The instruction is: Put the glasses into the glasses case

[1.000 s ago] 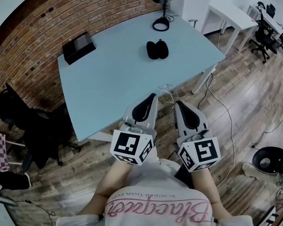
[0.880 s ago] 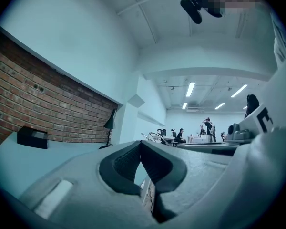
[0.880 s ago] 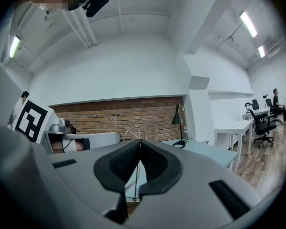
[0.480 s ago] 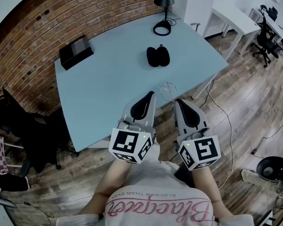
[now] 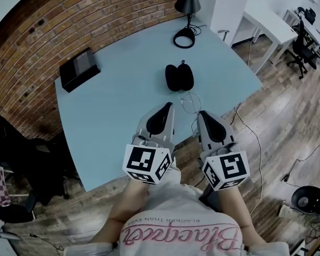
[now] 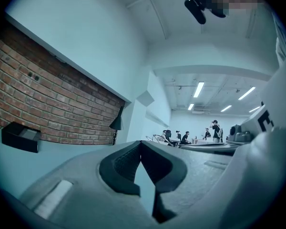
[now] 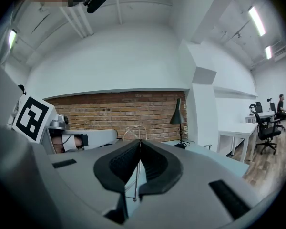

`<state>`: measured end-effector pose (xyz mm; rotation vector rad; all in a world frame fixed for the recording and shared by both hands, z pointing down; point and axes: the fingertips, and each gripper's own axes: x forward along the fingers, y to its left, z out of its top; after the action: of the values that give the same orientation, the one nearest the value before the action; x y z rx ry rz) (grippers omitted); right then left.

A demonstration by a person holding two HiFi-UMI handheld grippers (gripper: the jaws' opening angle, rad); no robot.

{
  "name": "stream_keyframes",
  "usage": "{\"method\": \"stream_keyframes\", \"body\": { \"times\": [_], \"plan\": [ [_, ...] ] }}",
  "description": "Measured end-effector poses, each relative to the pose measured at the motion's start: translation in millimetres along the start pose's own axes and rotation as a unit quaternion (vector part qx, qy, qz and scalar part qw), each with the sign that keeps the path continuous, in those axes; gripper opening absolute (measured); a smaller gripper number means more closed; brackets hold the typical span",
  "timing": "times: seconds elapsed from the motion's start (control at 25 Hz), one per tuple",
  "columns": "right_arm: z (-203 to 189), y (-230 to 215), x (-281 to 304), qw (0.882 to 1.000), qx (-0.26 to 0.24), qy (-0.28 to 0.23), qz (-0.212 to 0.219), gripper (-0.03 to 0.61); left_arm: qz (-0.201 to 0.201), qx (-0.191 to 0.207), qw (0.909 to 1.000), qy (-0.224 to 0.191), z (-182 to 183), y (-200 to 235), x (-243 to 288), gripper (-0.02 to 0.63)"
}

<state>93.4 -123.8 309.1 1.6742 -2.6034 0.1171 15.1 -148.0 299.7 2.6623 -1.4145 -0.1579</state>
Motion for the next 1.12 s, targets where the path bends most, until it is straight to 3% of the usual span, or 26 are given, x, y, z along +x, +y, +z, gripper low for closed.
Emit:
{"method": "stream_keyframes", "body": {
  "times": [0.64, 1.12],
  "plan": [
    [-10, -65, 125, 0.999, 0.012, 0.044, -0.007, 0.012, 0.001, -0.029, 0.9986, 0.044, -22, 72, 124, 0.006],
    [-39, -115, 190, 0.997, 0.027, 0.071, -0.001, 0.012, 0.03, -0.033, 0.9944, 0.096, -70, 107, 187, 0.008]
  ]
}}
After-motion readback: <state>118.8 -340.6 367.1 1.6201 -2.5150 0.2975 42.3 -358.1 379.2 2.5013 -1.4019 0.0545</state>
